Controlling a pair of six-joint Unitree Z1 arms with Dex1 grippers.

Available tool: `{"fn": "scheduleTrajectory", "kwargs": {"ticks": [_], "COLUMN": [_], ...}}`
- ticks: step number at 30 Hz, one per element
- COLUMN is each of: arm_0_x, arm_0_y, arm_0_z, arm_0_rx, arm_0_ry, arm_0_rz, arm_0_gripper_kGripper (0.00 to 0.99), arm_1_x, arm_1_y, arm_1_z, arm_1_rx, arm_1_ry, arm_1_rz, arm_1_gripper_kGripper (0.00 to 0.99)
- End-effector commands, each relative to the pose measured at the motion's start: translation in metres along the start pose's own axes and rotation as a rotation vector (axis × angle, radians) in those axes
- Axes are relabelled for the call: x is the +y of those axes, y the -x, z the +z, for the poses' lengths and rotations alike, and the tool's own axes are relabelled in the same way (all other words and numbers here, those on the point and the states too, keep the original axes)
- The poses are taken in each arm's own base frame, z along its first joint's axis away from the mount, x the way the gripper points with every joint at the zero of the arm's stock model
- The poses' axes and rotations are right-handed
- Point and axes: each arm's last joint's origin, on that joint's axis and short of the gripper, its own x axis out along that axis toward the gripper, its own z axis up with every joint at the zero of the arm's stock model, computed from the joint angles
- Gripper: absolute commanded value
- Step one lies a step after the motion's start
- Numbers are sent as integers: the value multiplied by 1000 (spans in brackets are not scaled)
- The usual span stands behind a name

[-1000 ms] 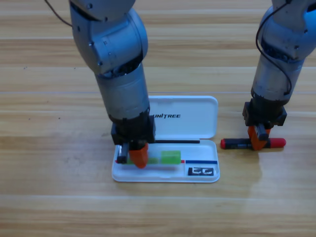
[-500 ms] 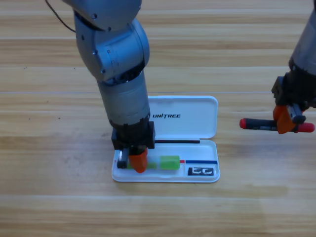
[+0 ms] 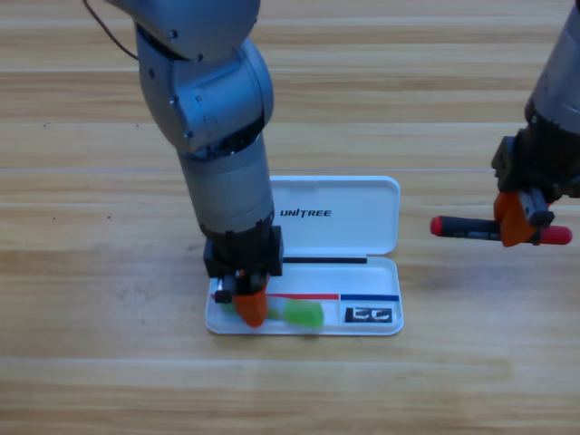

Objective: Clean up eraser and pencils

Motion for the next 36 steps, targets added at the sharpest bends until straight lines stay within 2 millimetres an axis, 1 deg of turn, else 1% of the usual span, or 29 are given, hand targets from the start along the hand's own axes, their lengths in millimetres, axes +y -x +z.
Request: {"fn": "scheduleTrajectory", "kwargs": {"ticks": [1, 6, 9, 11, 12, 15, 17, 20, 22, 23, 25, 27, 29, 36], "arm_0_x": [-8, -8, -9, -10, -11, -18, -21, -28, -33, -35, -40, -42, -43, -48], "arm_0_y": [-21, -17, -15, -8, 0, 39, 73, 123, 152, 164, 179, 187, 187, 173], "arm_0_z": [2, 2, 1, 0, -1, -11, -28, -63, -91, -105, -130, -150, -161, -166], "arm_0_rx": [48, 45, 44, 38, 30, -7, -40, -92, -127, -141, -160, -168, -163, -151], "arm_0_ry": [-16, -13, -13, -13, -14, -17, -4, 24, 53, 67, 91, 105, 116, 114], "arm_0_rz": [-37, -31, -30, -21, -13, 25, 56, 105, 146, 164, 199, 222, 224, 168], "arm_0_gripper_kGripper": [990, 990, 990, 990, 990, 990, 990, 990, 990, 990, 990, 990, 990, 989], "arm_1_x": [15, 13, 18, 23, 24, 25, 24, 20, 18, 16, 13, 11, 10, 9], "arm_1_y": [-3, -5, -3, -2, -3, -10, -20, -37, -49, -55, -67, -78, -89, -117], "arm_1_z": [20, 27, 34, 43, 48, 65, 80, 103, 117, 124, 134, 143, 150, 165], "arm_1_rx": [-5, -6, -12, -14, -16, -12, -3, 9, 19, 22, 26, 35, 47, 69], "arm_1_ry": [46, 43, 49, 61, 68, 77, 81, 88, 93, 94, 100, 103, 106, 115], "arm_1_rz": [36, 36, 33, 35, 32, 35, 37, 33, 30, 31, 34, 32, 29, 36], "arm_1_gripper_kGripper": [0, 0, 0, 0, 0, 0, 0, 0, 0, 0, 0, 0, 0, 0]}}
